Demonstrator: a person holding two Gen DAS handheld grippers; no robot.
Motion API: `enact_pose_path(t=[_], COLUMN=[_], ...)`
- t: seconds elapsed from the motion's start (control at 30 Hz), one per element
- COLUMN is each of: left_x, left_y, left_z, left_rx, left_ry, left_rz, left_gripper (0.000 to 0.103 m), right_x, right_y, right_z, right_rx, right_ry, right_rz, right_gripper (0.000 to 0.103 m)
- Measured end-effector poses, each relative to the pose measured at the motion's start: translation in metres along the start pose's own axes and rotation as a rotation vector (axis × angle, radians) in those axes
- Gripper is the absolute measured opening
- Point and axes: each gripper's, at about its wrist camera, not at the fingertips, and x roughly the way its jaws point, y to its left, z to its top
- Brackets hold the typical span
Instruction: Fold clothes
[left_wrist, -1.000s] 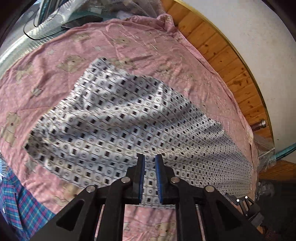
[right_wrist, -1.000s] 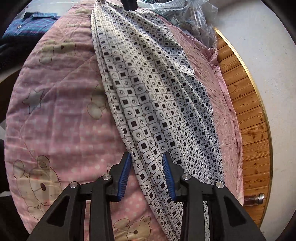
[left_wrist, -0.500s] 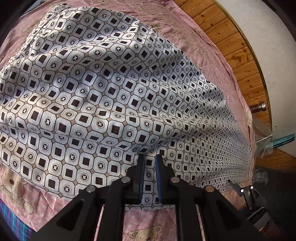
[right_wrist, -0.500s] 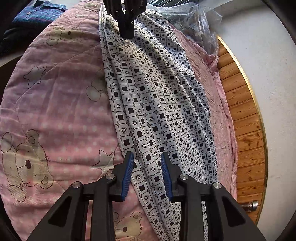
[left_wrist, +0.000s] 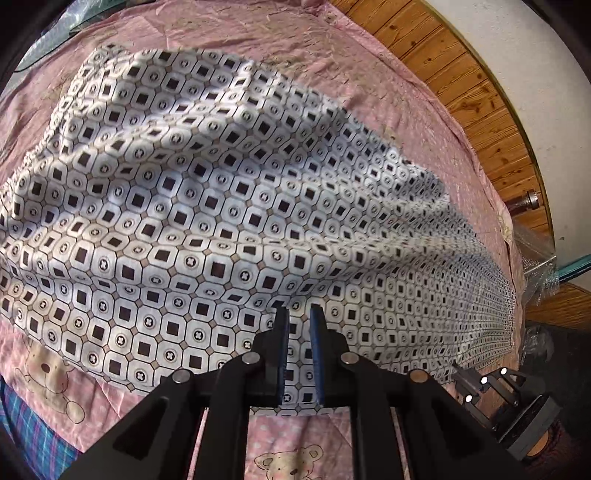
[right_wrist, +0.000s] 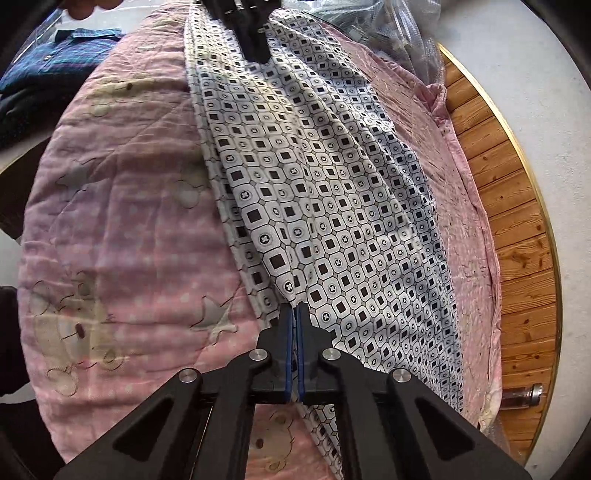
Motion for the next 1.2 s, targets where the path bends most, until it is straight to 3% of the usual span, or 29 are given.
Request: enact_pose_path(t=[0.1,0.17,0.37,0.5,0.57,0.6,0.63,0.67,0.8,0.83,0.9,1.0,1.07,1.13,1.2], left_x=[-0.014,-0.006,0.03,0.025,0.042,0.05,0.058,0.065,0.066,0.063,0.059,0.068,0.08,0.106,0.13], left_y=[-0.009,-0.009,0.001,-0.03,-0.035,-0.037,-0.039,-0.033,-0.013,-0.011,-0.013,-0.054,-0.089,-0.117,-0.144], left_z=[0.01,0.016,0.035,0.06,0.072,0.078,0.083,0.087,0.101,0.103,0.105,0.095,0.086,0.074,0.063], left_rx=[0.011,0.005,-0.01,0.08,0.112,0.128,0.142,0.149,0.136,0.123,0.091,0.111,0.149,0.205,0.258], left_ry=[-0.057,-0.053,-0.008,-0.067,-0.041,-0.028,-0.015,0.001,-0.007,-0.019,-0.031,-0.015,0.006,0.049,0.087], left_rz=[-0.028,-0.013,0.12,0.097,0.128,0.144,0.159,0.172,0.221,0.291,0.348,0.213,0.124,0.123,0.123], left_gripper=[0.012,0.012,0.011,0.011,0.011,0.011,0.011,0.011,0.003,0.003,0.003,0.004,0.004,0.004,0.004], right_x=[0.0,0.0,-0.039,-0.013,0.003,0.002,-0.002,-0.007,-0.028,-0.03,-0.039,-0.043,-0.023,0.002,0.013], right_y=[0.011,0.014,-0.077,-0.185,-0.207,-0.208,-0.205,-0.202,-0.19,-0.191,-0.204,-0.24,-0.259,-0.27,-0.276], right_z=[-0.007,-0.008,-0.054,-0.177,-0.251,-0.28,-0.306,-0.327,-0.366,-0.368,-0.365,-0.36,-0.367,-0.387,-0.409], right_rx=[0.005,0.018,0.375,0.904,1.094,1.143,1.178,1.208,1.26,1.256,1.254,1.274,1.283,1.307,1.385], right_ry=[0.007,-0.005,-0.038,0.13,0.238,0.238,0.217,0.214,0.288,0.313,0.3,0.185,0.176,0.205,0.129], right_rz=[-0.002,-0.02,0.031,-0.012,-0.057,-0.056,-0.047,-0.024,0.019,0.027,0.014,-0.03,-0.027,-0.024,0.025], right_gripper=[0.0,0.002,0.027,0.028,0.028,0.032,0.045,0.048,0.049,0.046,0.041,0.041,0.041,0.038,0.037])
